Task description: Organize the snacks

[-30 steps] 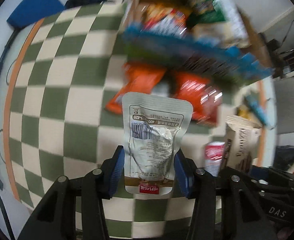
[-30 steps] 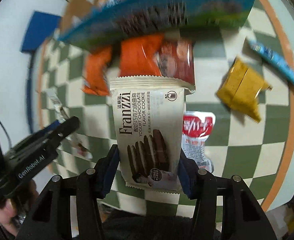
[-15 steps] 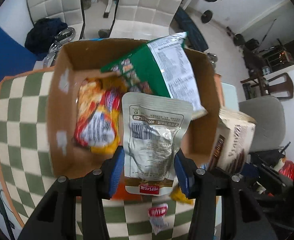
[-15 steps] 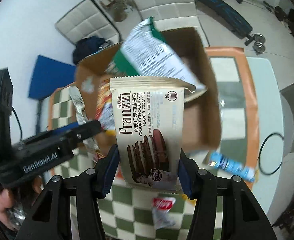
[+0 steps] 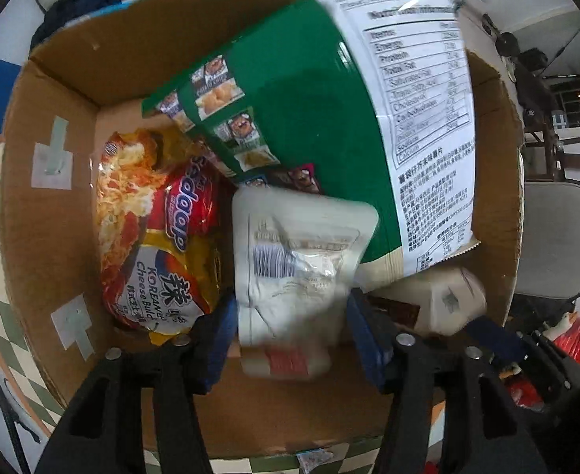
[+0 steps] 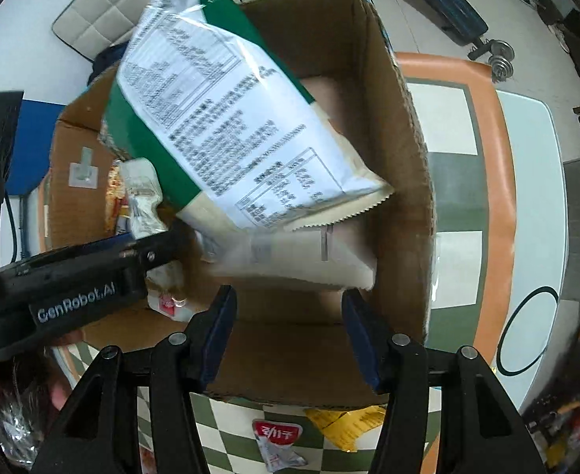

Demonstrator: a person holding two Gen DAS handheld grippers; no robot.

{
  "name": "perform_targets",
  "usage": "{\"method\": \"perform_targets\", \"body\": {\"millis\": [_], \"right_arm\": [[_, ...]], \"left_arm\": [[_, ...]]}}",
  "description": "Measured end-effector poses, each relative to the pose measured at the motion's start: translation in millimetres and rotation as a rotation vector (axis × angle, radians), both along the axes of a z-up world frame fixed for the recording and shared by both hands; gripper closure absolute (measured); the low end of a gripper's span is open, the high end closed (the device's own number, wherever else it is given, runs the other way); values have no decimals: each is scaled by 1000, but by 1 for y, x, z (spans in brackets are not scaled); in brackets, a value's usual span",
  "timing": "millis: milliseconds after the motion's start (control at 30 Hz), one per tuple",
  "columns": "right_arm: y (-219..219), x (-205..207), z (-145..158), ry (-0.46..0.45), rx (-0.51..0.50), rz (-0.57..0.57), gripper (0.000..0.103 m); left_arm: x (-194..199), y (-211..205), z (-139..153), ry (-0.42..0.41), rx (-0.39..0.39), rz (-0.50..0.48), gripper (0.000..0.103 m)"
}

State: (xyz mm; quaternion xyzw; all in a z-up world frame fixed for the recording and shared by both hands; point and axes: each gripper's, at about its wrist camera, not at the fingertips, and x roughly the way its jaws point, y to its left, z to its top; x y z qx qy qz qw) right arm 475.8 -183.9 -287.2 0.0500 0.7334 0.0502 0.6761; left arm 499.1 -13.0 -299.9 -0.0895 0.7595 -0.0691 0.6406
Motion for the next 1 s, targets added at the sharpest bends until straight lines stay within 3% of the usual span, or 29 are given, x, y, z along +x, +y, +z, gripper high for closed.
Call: {"method": "perform_targets", "body": {"millis": [133,300,500,667,833,1000], "right_arm": [[-7,-1,9,-8,12,-5,29],[-9,-12,34,-32,-8,19,10],[-4,-39,63,-102,-39,76,7],[-3,-63,91,-198,-33,87,6],[2,-90,113,-251,4,96,6],[-5,-130,104,-219,60,36,5]], "left_arm": [[-7,5,14,-36,7,9,37],[-26,14,43,-109,10,7,20],[-51,24,76,-217,53,-12,4],[-76,25,101,-311,94,-19,1],[-99,39,121,-368,84,37,1],[-138,54,121,-394,142,52,1]]}}
